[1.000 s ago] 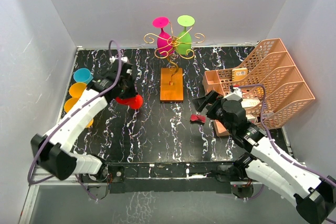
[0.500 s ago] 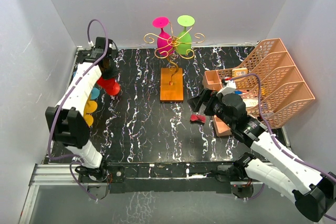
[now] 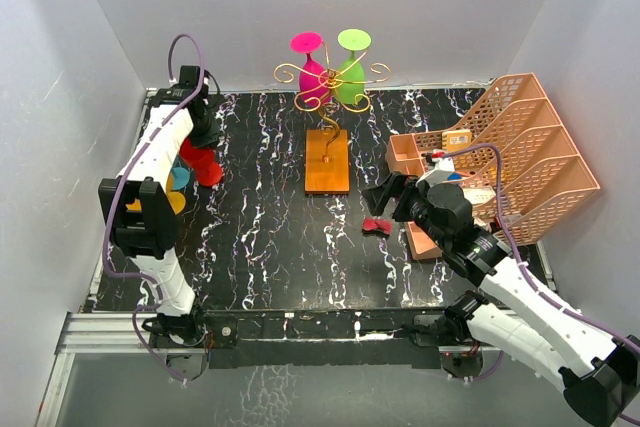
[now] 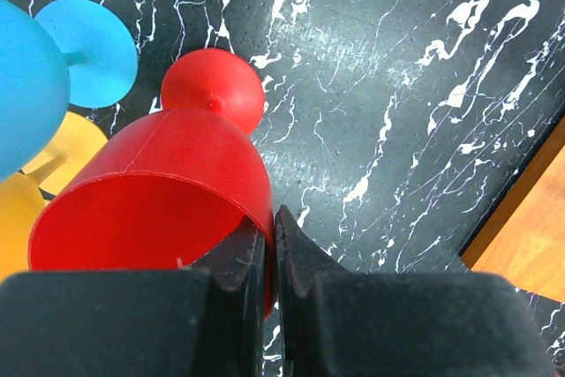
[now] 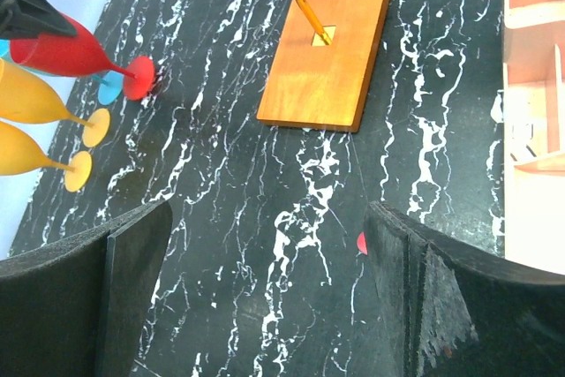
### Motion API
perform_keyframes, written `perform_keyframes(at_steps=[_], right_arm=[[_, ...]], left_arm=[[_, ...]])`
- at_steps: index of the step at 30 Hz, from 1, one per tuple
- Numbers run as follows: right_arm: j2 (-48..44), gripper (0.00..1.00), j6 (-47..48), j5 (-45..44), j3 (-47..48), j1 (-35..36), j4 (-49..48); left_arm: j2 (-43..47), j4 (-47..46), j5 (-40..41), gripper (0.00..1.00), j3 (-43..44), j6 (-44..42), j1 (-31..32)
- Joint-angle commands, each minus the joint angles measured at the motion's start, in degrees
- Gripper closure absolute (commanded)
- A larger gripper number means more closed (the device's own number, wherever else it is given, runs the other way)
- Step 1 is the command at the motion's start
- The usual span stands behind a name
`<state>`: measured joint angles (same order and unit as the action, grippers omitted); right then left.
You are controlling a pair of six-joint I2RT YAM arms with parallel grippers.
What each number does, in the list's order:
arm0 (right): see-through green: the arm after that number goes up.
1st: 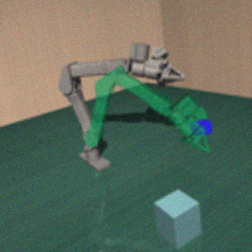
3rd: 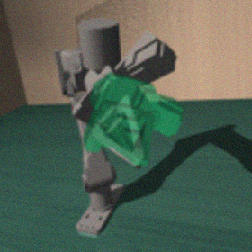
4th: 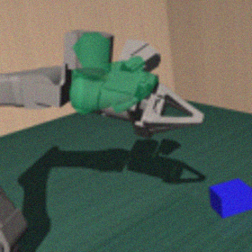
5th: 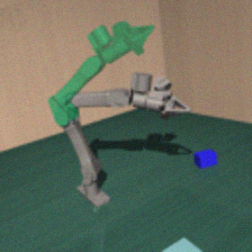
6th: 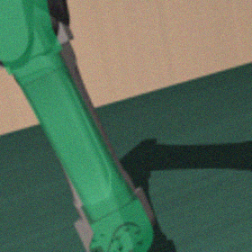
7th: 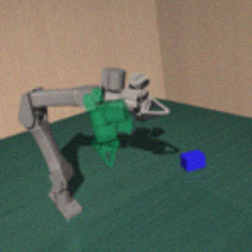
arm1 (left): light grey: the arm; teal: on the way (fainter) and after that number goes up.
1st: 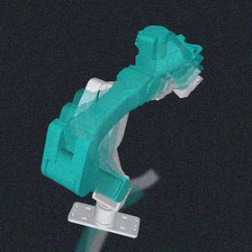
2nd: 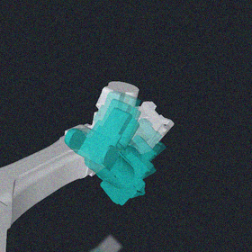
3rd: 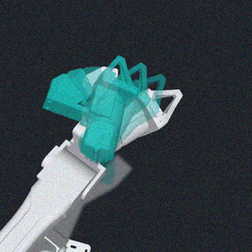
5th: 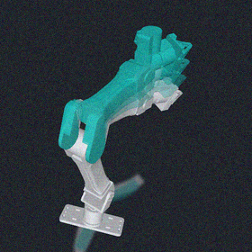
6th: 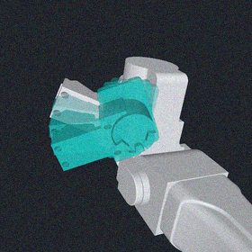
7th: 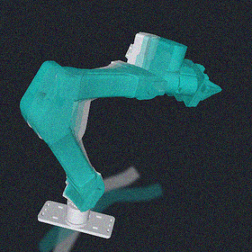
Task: Take the wine glass off the wine glass rack
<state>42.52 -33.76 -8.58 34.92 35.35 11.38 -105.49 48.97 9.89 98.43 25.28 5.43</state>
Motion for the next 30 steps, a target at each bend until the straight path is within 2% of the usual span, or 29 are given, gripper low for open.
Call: perform_keyframes(at_steps=[1,5,13,18,24,28,30], right_arm=[[-0.7,0.01,1.5,-1.2,-0.9,0.1,-4.2],[-0.1,0.01,1.6,-1.1,-0.6,0.0,-4.1],[-0.2,0.01,1.8,-1.4,-1.0,0.1,-4.1],[-0.4,0.01,1.8,-1.0,-0.8,0.1,-4.1],[-0.3,0.01,1.9,-1.0,-0.5,0.0,-4.1],[-0.6,0.01,1.3,-0.6,-0.9,0.0,-3.9],[-0.7,0.01,0.9,-0.3,-0.9,0.1,-3.9]], left_arm=[[-0.8,2.7,0.5,1.00,2.9,-2.0,-0.3],[-1.3,3.5,1.0,0.99,3.6,-2.3,-0.4],[-1.9,4.0,2.7,0.90,4.1,-2.9,-1.1],[-0.4,4.3,2.5,0.76,5.5,-3.0,-1.6],[4.7,4.7,-1.9,0.56,8.9,-2.7,-1.6],[12.4,1.4,-9.5,0.39,5.9,-1.3,-1.7],[17.5,-3.5,-15.7,0.34,1.4,0.5,-1.7]])
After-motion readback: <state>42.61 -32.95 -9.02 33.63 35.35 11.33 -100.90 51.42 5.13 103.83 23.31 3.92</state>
